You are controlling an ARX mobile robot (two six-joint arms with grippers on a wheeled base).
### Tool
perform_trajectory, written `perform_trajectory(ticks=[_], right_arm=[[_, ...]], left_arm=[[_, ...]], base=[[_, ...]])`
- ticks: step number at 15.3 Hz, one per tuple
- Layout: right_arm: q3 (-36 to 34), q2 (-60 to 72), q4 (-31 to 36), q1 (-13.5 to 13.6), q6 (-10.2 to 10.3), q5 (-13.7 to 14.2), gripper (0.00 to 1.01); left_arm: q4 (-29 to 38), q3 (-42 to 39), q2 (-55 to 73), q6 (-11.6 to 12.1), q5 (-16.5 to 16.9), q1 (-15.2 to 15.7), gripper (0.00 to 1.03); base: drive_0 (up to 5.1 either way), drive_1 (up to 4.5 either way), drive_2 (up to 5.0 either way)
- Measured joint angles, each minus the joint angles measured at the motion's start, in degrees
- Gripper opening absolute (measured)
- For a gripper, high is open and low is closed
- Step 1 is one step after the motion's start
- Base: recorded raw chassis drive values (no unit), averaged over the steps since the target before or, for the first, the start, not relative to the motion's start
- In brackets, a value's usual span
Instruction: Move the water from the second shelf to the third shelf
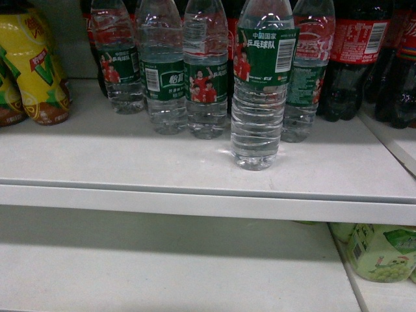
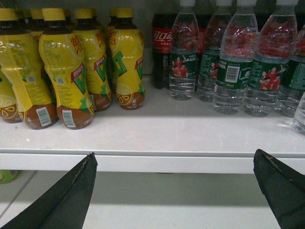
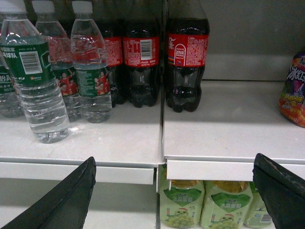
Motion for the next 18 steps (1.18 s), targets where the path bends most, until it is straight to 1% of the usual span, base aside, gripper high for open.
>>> perform_trajectory(ticks=[8, 9, 10, 11, 12, 13, 15, 17, 18], right_arm=[[0.0, 0.0, 0.0, 0.0, 0.0, 0.0, 0.98], [0.0, 0.1, -0.5, -0.1, 0.8, -0.4, 0.98], [0.2, 3.1, 0.2, -0.5, 5.6, -2.9, 0.98], [0.6, 8.0, 4.2, -0.8, 9.6, -3.8, 0.98], [1.9, 13.9, 10.3, -1.3, 12.3, -5.1, 0.98], [4.5, 20.7, 17.0, -2.0, 13.3, -6.0, 0.98], [10.9, 33.6, 27.4, -1.8, 13.6, -7.6, 0.98], [15.3, 42.2, 32.8, -0.1, 13.4, -7.6, 0.98], [15.6, 45.6, 35.2, 1.8, 13.3, -7.0, 0.98]], left_arm=[[0.0, 0.0, 0.0, 0.0, 0.0, 0.0, 0.98], [0.0, 0.0, 0.0, 0.0, 0.0, 0.0, 0.98], [0.0, 0.0, 0.0, 0.0, 0.0, 0.0, 0.98], [0.0, 0.0, 0.0, 0.0, 0.0, 0.0, 0.98], [0.0, 0.0, 0.0, 0.0, 0.0, 0.0, 0.98], [0.0, 0.0, 0.0, 0.0, 0.0, 0.0, 0.98], [0.0, 0.0, 0.0, 0.0, 0.0, 0.0, 0.98], [0.0, 0.0, 0.0, 0.0, 0.0, 0.0, 0.98], [0.0, 0.0, 0.0, 0.0, 0.0, 0.0, 0.98]], base=[[0.0, 0.0, 0.0], [0.0, 0.0, 0.0], [0.0, 0.0, 0.0], [0.0, 0.0, 0.0], [0.0, 0.0, 0.0], [0.0, 0.0, 0.0], [0.0, 0.0, 0.0], [0.0, 0.0, 0.0], [0.0, 0.0, 0.0]])
